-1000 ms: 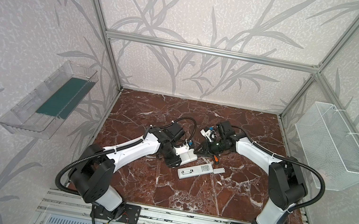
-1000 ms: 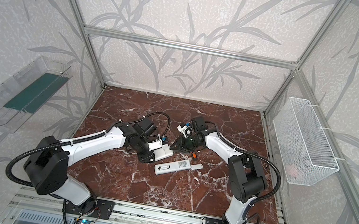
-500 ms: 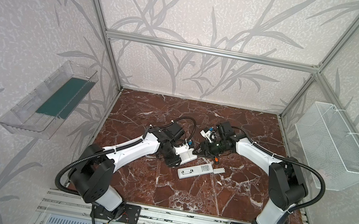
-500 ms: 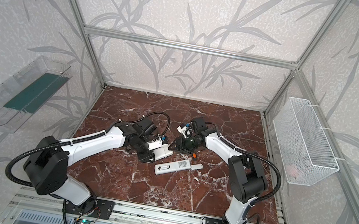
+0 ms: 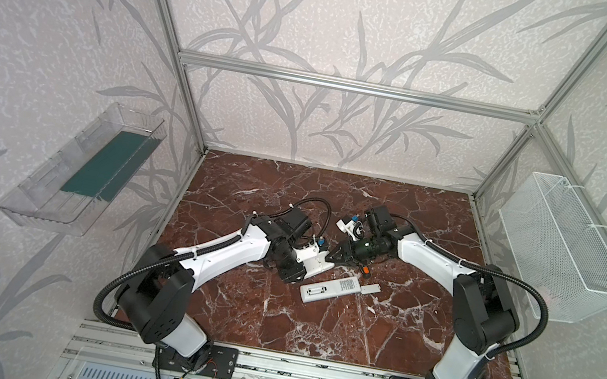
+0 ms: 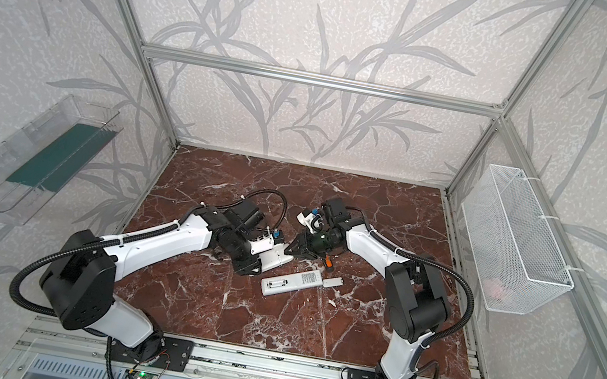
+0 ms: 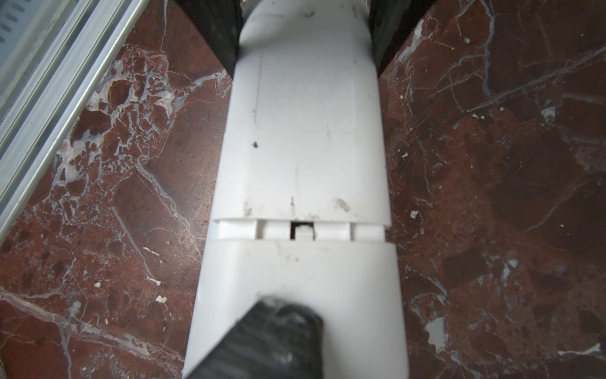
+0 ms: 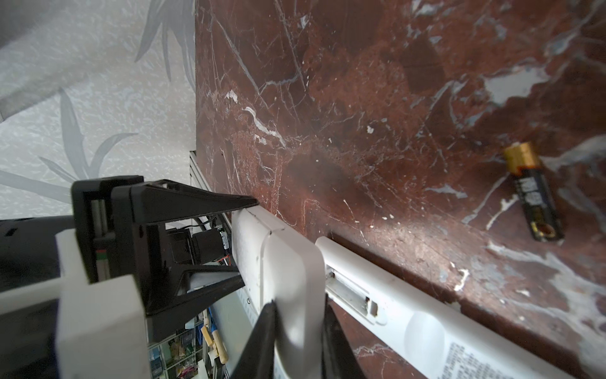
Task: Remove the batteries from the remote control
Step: 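Pull the block's sliding cover off with the right gripper while the left holds it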
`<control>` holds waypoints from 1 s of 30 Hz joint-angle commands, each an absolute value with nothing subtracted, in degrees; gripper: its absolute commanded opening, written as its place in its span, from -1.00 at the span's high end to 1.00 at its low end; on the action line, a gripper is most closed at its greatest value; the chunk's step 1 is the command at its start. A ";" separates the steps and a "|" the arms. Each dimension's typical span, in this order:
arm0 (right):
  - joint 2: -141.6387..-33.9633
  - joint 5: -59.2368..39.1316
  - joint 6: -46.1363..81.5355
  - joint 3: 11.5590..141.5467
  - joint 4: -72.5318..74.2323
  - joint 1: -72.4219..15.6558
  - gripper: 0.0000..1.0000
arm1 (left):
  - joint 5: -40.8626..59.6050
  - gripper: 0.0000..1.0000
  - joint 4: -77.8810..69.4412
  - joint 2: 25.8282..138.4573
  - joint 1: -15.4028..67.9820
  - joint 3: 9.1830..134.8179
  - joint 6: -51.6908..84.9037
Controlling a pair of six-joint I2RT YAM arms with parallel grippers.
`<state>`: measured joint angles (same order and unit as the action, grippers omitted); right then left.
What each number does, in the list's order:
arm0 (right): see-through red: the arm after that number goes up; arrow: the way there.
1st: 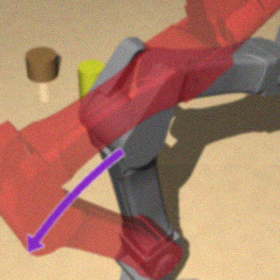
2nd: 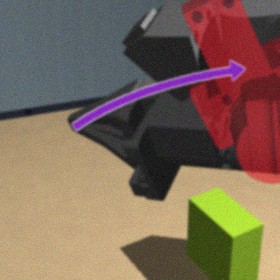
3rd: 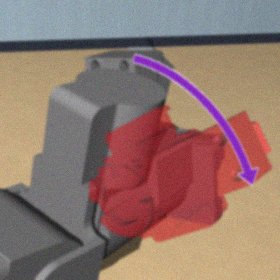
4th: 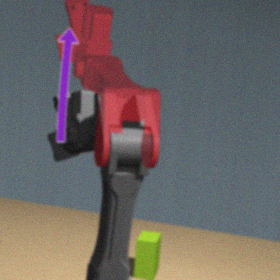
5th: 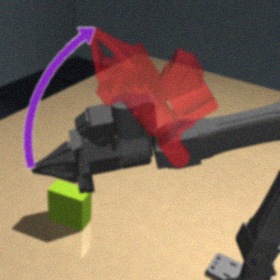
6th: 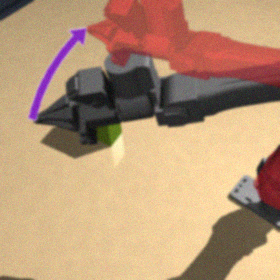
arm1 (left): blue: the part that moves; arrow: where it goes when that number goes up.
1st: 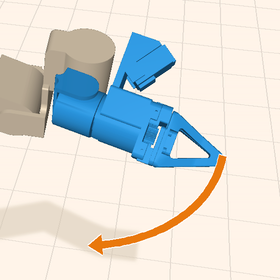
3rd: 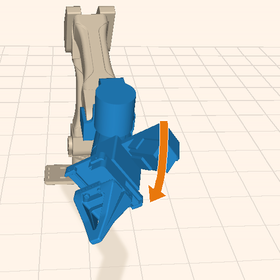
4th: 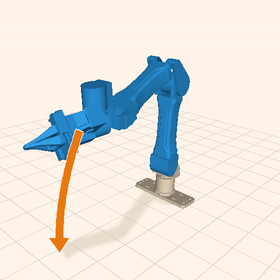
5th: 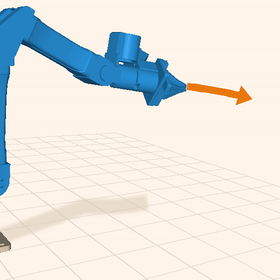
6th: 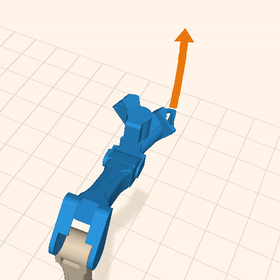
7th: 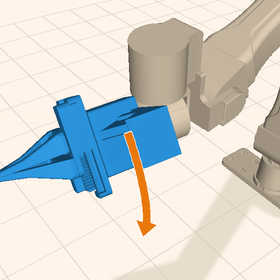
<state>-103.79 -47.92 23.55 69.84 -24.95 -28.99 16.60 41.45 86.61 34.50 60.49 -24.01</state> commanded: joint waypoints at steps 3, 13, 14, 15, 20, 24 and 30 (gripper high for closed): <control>-102.83 -44.49 23.72 67.78 -24.78 -27.85 0.74 | 17.58 0.33 42.46 85.08 34.72 60.84 -25.60; -101.56 -47.82 25.61 67.94 -21.83 -27.82 0.28 | 17.67 0.33 41.43 85.67 34.85 59.68 -26.10; -101.80 -48.20 25.96 67.74 -21.32 -27.85 0.24 | 17.67 0.33 41.44 85.69 34.86 59.68 -26.10; -102.08 -48.71 26.46 67.47 -20.74 -27.92 0.23 | 17.67 0.33 41.46 85.69 34.81 59.68 -26.02; -102.13 -50.03 27.86 66.59 -18.41 -27.96 0.31 | 17.43 0.33 41.41 85.85 34.88 59.68 -25.93; -102.38 -51.14 28.47 66.36 -17.27 -28.12 0.57 | 17.40 0.33 41.40 86.04 34.82 59.69 -25.91; -102.30 -51.28 29.12 66.14 -16.32 -28.10 0.77 | 16.58 0.33 41.59 86.36 34.82 59.64 -25.73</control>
<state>-103.11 -52.01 28.86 66.96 -16.86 -28.08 15.97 41.65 86.67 34.52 59.46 -24.43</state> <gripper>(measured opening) 0.121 0.520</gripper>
